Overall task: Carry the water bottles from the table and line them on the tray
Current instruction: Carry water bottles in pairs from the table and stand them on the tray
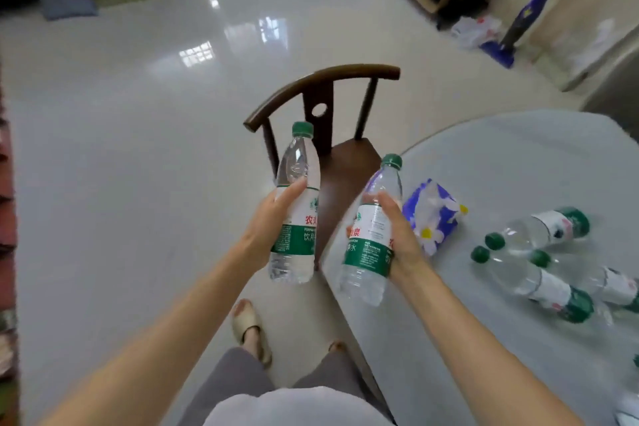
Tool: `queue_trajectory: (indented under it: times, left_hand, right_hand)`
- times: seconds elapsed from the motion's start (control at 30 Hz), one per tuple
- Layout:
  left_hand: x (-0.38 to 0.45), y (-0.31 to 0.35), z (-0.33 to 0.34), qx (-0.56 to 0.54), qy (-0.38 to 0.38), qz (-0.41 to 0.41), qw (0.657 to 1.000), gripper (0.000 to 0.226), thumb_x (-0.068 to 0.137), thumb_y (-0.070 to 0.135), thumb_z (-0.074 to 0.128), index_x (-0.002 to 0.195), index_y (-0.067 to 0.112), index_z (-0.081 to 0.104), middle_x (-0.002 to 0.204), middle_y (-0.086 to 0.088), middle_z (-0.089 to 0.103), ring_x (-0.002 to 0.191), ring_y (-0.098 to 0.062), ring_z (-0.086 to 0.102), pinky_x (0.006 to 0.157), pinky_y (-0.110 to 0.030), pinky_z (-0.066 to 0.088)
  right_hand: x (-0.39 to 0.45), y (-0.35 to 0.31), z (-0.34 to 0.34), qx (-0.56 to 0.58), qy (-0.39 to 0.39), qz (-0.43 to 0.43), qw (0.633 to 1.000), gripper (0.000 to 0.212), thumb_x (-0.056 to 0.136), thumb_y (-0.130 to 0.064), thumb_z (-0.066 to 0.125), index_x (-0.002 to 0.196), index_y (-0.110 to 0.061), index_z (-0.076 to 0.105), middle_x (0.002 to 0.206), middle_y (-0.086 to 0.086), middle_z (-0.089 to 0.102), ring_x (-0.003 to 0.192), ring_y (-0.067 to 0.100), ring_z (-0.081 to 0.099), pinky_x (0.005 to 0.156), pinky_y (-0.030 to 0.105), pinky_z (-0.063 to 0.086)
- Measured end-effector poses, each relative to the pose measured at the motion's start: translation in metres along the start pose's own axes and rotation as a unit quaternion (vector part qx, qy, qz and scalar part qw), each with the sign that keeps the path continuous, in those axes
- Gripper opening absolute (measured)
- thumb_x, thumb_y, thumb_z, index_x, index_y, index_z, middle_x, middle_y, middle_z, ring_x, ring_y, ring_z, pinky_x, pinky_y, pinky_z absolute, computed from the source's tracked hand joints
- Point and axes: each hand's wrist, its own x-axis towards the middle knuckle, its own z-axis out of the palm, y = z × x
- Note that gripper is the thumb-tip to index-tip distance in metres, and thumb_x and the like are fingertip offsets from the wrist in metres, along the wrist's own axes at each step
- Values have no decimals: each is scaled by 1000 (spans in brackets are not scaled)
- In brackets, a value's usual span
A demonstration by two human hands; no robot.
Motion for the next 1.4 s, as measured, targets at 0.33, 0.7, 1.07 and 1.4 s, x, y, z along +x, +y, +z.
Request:
queue_trajectory:
  times: [0.33,0.7,1.07,1.4]
  left_hand:
    - [-21,46,-256,-172,94,71,978,54,81,55,62,108,9,59,87,-15,64,69,-26,63,66,-36,54]
    - [-14,121,-531,-237,171,101,951,49,85,55,59,107,11,60,81,-10,68,65,-22,66,59,-32,56]
    - [93,257,-745,-252,261,114,925,71,71,65,66,118,13,58,90,-13,66,74,-25,65,71,-38,54]
    - [173,400,-954,-228,344,190,891,45,69,62,68,99,29,71,94,-11,74,76,-21,71,67,-33,56]
  right_hand:
    - [102,99,261,-171,-199,93,960,75,67,-42,75,128,-11,44,90,11,59,75,24,60,71,36,52]
    - [204,202,532,-324,-247,97,908,61,73,-44,74,117,-7,52,88,14,64,71,27,65,67,36,58]
    - [378,217,796,-428,-314,38,847,53,76,-40,74,120,-16,55,98,17,69,79,32,69,70,41,58]
    - [519,227,1057,-446,-371,18,814,56,61,-50,76,107,-24,57,81,7,72,67,23,70,59,33,57]
